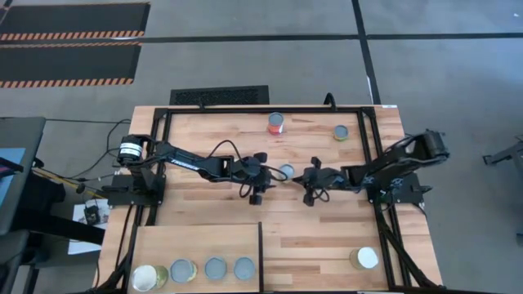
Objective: Pick and place cans onto a shelf
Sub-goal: Put the canned peaches on the shelf
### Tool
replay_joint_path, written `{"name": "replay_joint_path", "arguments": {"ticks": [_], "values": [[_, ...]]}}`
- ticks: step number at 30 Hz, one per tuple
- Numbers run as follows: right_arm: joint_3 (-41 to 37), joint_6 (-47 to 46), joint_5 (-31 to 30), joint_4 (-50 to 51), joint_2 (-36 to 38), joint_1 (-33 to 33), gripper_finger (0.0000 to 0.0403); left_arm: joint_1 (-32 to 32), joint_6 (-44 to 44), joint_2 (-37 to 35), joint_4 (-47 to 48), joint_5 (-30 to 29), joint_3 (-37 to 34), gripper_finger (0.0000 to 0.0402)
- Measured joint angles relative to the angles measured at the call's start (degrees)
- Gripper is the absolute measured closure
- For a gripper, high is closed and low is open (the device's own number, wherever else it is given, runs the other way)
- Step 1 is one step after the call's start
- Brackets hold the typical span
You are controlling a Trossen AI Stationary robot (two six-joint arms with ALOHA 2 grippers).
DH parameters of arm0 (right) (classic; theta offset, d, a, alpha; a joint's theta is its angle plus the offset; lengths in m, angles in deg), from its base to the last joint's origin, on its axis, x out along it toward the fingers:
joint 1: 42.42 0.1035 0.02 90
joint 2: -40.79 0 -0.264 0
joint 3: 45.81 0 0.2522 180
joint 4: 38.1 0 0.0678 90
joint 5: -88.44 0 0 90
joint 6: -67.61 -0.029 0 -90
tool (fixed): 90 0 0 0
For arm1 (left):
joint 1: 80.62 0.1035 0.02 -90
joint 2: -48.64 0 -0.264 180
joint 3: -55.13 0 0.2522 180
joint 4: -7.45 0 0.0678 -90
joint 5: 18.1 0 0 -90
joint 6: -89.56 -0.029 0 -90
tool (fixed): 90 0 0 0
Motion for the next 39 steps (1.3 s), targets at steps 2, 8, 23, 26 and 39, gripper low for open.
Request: {"name": "replay_joint_path", "arguments": {"ticks": [2,8,23,26,39], "values": [[2.1,0.2,0.0,-0.1,-2.8,0.0,0.0396,-0.1,0.0,0.0,-0.1,0.8,0.0,0.0291],[7.4,1.1,0.0,0.0,-9.5,0.0,0.0396,-0.9,0.0,0.0,0.0,1.2,0.0,0.0291],[11.7,-0.2,-1.3,22.9,-4.1,1.8,0.0394,-1.0,-1.7,0.0,0.6,-6.2,0.0,0.0278],[11.7,-3.2,-8.5,27.5,-1.3,1.2,0.0394,-0.5,-1.7,0.0,0.4,-6.2,0.0,0.0266],[12.0,-3.0,-3.0,7.6,-10.5,-1.9,0.0394,-0.5,-2.9,0.0,2.5,-6.1,0.0,0.0248]]}}
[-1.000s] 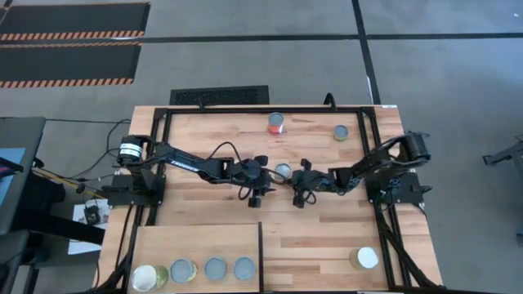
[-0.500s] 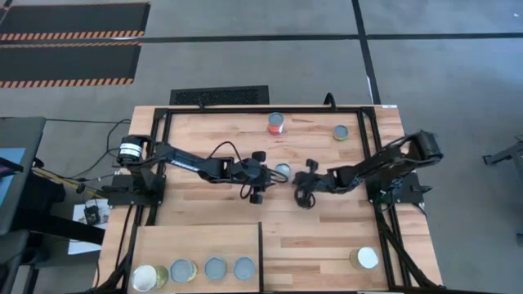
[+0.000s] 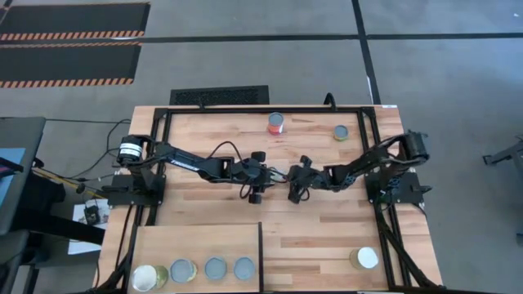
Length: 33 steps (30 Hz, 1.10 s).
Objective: Pick and place cans onto a shelf
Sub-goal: Put the canned peaches on the shelf
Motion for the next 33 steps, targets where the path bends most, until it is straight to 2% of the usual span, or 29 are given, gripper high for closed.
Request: {"name": "replay_joint_path", "arguments": {"ticks": [12,16,24,28,33], "values": [[0.4,0.2,0.0,0.4,0.3,0.6,0.0394,0.0,-1.9,0.0,5.9,-0.3,0.0,0.0255],[0.4,1.4,0.0,0.4,0.3,0.6,0.0394,0.0,-4.0,0.0,6.7,-0.4,0.0,0.0289],[0.4,1.6,0.7,1.2,0.4,0.6,0.0390,0.5,-7.9,0.5,8.6,-0.3,0.2,0.0392],[0.4,2.5,1.4,5.3,3.2,1.1,0.0390,0.3,-7.8,-1.2,13.2,0.2,1.2,0.0396],[0.4,3.3,0.5,13.3,9.4,2.4,0.0391,0.2,-6.8,-5.5,22.6,2.8,6.9,0.0399]]}}
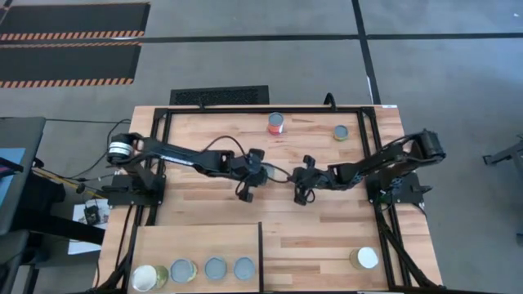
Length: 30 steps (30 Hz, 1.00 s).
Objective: Pick and place cans onto a shelf
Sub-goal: Put the canned peaches on the shelf
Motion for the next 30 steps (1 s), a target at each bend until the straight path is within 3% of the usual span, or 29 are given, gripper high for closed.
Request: {"name": "replay_joint_path", "arguments": {"ticks": [8,14,21,24,30], "values": [[-0.2,0.8,-5.8,7.4,7.1,2.6,0.0392,-3.8,0.9,-8.1,18.1,1.9,10.3,0.0401],[-0.3,0.8,-7.4,10.7,8.5,3.4,0.0392,-8.6,7.4,-15.1,29.5,2.6,16.2,0.0401],[-0.3,1.0,-8.3,9.4,8.2,3.4,0.0392,-18.6,12.9,-18.8,32.1,4.6,17.0,0.0401],[-2.5,1.7,-8.0,1.1,8.2,3.7,0.0392,-22.5,14.8,-17.9,32.0,3.3,17.0,0.0401],[-12.5,2.5,-0.7,-21.5,8.2,3.8,0.0399,-27.0,16.2,-14.3,28.8,2.9,17.0,0.0401]]}}
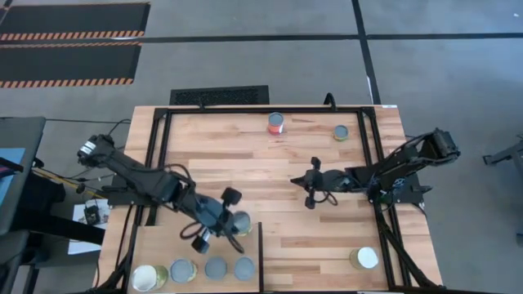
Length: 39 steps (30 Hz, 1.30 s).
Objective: Pick and place cans onto a shelf
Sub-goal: Put the canned peaches on the shelf
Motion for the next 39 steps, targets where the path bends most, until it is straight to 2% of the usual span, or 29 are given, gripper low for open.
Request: {"name": "replay_joint_path", "arguments": {"ticks": [5,16,39], "values": [[-3.9,-1.0,0.3,-4.3,2.7,0.0,0.0398,-0.5,0.4,3.4,-1.4,1.8,0.0,0.0401],[-4.8,0.2,0.2,-1.4,8.9,0.0,0.0396,-1.7,1.0,5.8,-3.2,5.5,-0.1,0.0401],[-4.8,-0.3,0.2,-1.0,9.0,0.1,0.0395,-2.8,1.2,6.7,-4.3,5.1,0.0,0.0401]]}}
